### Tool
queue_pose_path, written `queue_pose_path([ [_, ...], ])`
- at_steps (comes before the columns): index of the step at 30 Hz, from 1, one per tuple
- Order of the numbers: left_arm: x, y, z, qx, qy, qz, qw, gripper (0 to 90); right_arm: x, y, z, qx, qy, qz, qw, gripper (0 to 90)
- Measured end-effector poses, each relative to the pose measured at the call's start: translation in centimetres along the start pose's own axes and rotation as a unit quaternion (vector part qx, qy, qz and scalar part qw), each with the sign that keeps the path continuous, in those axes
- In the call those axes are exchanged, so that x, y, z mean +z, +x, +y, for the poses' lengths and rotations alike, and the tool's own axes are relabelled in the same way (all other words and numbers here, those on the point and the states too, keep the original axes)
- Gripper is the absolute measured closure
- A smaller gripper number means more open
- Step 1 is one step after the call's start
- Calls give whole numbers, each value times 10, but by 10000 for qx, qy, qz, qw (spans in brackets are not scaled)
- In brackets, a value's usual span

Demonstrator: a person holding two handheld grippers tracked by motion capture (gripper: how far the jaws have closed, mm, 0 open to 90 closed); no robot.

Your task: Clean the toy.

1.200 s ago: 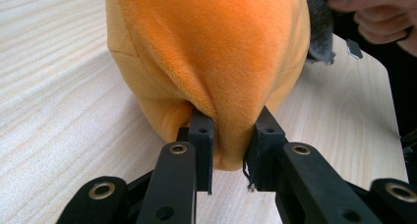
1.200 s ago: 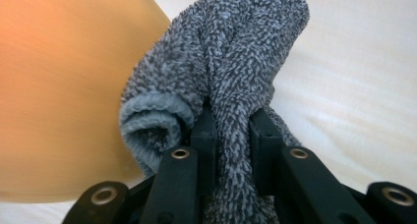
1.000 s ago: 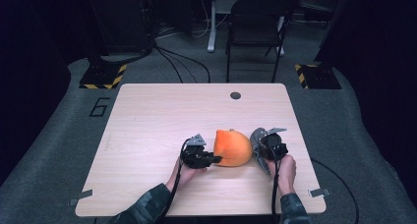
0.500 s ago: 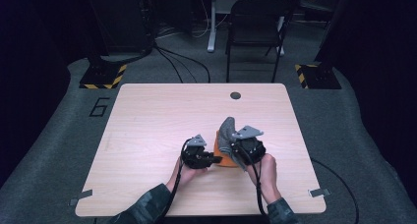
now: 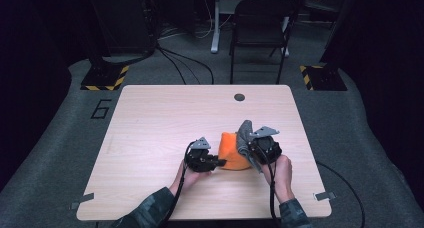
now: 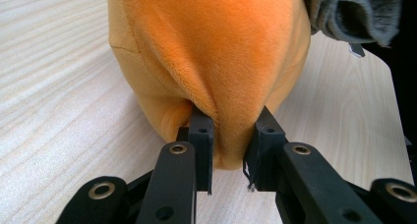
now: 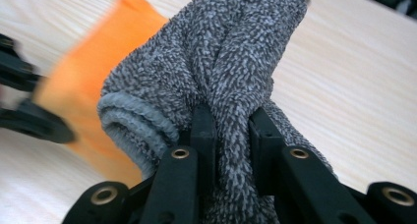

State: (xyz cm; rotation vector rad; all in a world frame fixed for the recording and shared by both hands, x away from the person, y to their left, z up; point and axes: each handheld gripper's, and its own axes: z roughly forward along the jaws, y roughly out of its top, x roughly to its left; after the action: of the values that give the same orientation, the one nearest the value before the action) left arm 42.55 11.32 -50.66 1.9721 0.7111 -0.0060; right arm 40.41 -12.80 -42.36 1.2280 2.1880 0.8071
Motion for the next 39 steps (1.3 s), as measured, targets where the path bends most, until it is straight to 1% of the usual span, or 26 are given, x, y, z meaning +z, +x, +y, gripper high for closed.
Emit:
queue_pose_path([
  [2,0,0,0,-12,-10,11,10000,757,5,-6,-4,159,84,-67,9998,767],
  [5,1,0,0,-15,-11,14,10000,757,12,-15,-10,259,245,-95,9993,767],
  [9,1,0,0,-20,-8,14,10000,757,24,-24,-20,281,537,-279,9978,768],
  [11,1,0,0,-29,-10,5,10000,757,33,-30,-26,290,736,-288,9965,768],
  [13,1,0,-1,-36,-7,3,10000,757,44,-35,-33,442,964,-212,9941,768],
  [15,0,0,-1,-37,-5,8,10000,757,54,-37,-39,493,1136,-178,9921,768],
  [16,1,0,-1,-34,-7,10,10000,757,59,-37,-42,453,1225,-151,9913,768],
  [17,1,0,0,-30,-8,19,10000,757,62,-37,-44,424,1200,-153,9917,768],
  [19,0,-1,-1,-41,-7,16,10000,757,61,-37,-42,374,1248,-130,9914,767],
  [20,0,0,-1,-40,-3,17,10000,757,60,-37,-42,452,1236,-129,9912,768],
  [21,0,-1,-1,-34,-6,21,10000,757,59,-39,-42,437,1254,-112,9911,769],
  [22,0,-1,-1,-35,-5,23,10000,757,57,-42,-41,426,1240,-177,9912,769],
  [24,0,0,-1,-36,-2,23,10000,757,45,-48,-38,517,1099,-263,9922,769],
  [25,0,0,-1,-38,0,15,10000,757,36,-51,-34,582,972,-293,9931,769],
  [26,1,0,-1,-34,-2,17,10000,757,26,-53,-29,589,771,-351,9947,770],
  [27,1,0,-1,-26,2,15,10000,757,14,-53,-24,673,572,-339,9955,769],
  [28,1,0,-1,-25,0,20,10000,756,2,-50,-18,690,398,-327,9963,770],
  [30,1,-1,-1,-25,-2,21,10000,756,-19,-41,-5,593,10,-263,9979,769],
  [32,1,0,-1,-15,4,25,10000,756,-29,-27,5,405,-241,-49,9989,771],
  [33,1,0,-1,2,14,24,10000,756,-28,-19,9,357,-222,54,9991,771],
  [34,1,0,-1,7,5,30,10000,755,-25,-11,11,264,-112,119,9995,771],
  [35,1,0,-1,5,22,35,10000,755,-18,-5,11,183,-45,178,9997,772],
  [36,1,0,-1,15,54,42,10000,753,-10,1,9,94,69,177,9998,774],
  [37,1,1,-1,21,58,50,10000,747,-1,6,7,-36,182,41,9998,777],
  [38,2,1,-2,-24,39,57,10000,742,5,8,5,-54,213,-14,9998,779],
  [39,2,1,-2,-17,42,58,10000,735,8,7,3,-42,206,15,9998,780],
])
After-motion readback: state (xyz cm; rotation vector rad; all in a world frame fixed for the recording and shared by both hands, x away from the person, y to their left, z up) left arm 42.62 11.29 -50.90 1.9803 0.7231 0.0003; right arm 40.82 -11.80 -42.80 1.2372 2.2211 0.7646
